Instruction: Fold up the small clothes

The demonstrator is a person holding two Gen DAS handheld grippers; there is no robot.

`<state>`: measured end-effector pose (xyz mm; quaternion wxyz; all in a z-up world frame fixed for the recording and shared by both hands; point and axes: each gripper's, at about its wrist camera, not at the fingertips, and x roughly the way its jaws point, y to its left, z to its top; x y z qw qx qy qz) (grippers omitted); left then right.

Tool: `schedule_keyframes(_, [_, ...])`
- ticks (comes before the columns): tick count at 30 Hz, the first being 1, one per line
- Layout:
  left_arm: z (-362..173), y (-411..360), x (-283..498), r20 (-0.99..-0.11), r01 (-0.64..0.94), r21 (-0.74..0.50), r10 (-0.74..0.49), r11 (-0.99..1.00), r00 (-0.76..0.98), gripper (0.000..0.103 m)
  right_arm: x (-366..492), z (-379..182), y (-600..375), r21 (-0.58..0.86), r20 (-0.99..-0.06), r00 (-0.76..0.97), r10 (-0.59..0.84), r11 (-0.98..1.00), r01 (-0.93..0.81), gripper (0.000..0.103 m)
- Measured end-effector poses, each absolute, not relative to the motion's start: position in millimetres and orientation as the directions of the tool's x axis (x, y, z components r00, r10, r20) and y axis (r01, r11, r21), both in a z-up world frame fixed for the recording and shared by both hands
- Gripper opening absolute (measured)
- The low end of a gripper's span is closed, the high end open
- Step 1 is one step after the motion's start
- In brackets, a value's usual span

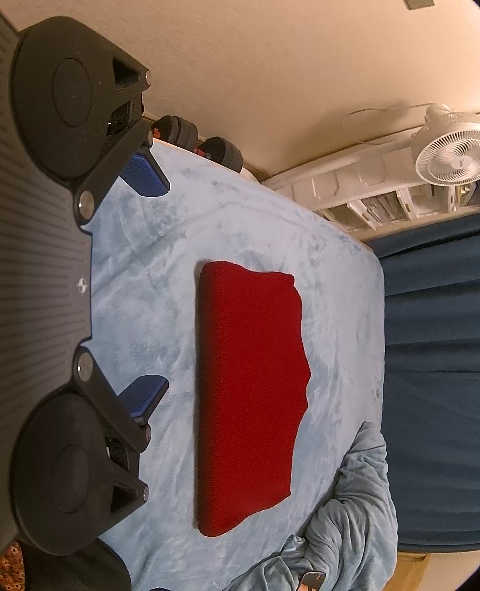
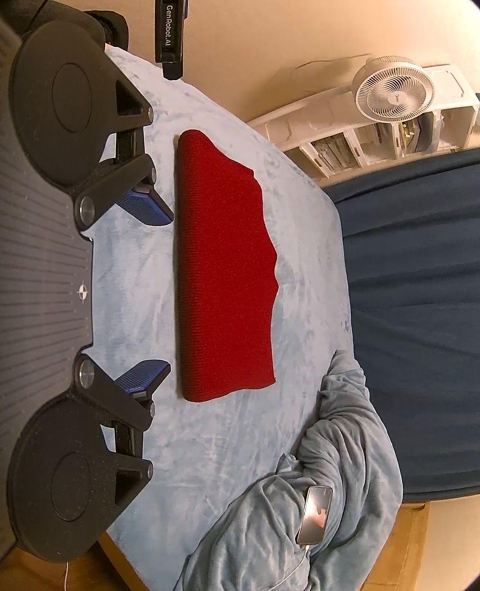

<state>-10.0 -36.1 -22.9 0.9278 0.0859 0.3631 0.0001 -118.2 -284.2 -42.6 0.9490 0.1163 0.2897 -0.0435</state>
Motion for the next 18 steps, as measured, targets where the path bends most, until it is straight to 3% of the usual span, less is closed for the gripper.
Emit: schedule_keyframes(18, [-24.5,-36.3,-5.3,-0.677,0.061,0.162,0.066,0.985,0.733,0.103,-115.8,-44.5,-285.6,0.198,-0.567,0.823,-0.015,0.968,0.154,0.081])
